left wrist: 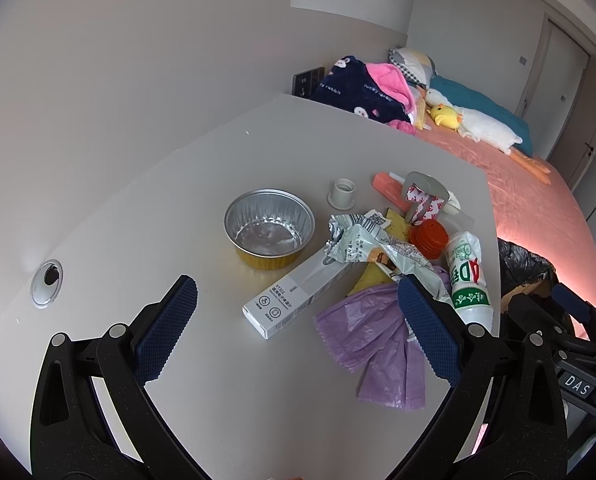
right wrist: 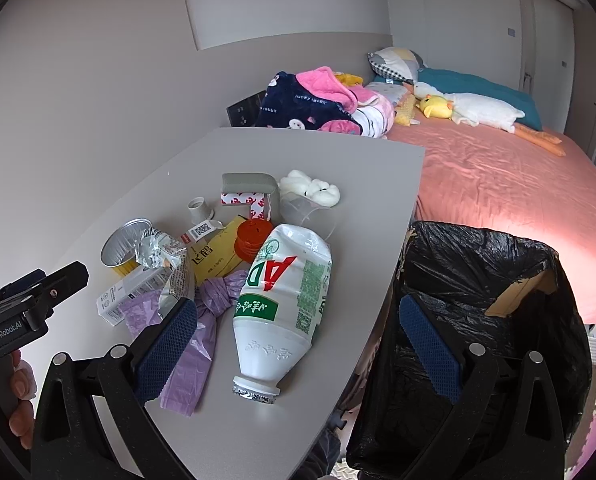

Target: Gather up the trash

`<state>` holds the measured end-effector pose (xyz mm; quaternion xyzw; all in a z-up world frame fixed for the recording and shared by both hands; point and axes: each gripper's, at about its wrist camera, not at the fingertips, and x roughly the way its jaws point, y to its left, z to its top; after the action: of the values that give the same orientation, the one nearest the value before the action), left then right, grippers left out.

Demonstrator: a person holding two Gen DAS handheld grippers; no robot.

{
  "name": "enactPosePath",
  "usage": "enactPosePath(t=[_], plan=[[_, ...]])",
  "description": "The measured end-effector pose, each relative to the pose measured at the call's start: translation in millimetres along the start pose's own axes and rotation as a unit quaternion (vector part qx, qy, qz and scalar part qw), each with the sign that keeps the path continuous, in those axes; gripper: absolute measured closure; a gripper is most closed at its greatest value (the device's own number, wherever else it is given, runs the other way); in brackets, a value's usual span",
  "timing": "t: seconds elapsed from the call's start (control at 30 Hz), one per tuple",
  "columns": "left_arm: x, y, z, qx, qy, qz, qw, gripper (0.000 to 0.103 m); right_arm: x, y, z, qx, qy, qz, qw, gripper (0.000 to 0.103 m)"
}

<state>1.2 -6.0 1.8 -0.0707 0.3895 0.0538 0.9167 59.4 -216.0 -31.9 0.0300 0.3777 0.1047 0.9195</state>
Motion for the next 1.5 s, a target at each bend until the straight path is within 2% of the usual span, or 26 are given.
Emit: enactPosePath(t=[1.5], plan=[[3.1, -6.0, -4.0, 0.009, 0.007, -0.003, 0.9999, 0.006, -0.2, -1.7, -0.4, 0.000, 0.001, -0.001, 1.000, 0.002]])
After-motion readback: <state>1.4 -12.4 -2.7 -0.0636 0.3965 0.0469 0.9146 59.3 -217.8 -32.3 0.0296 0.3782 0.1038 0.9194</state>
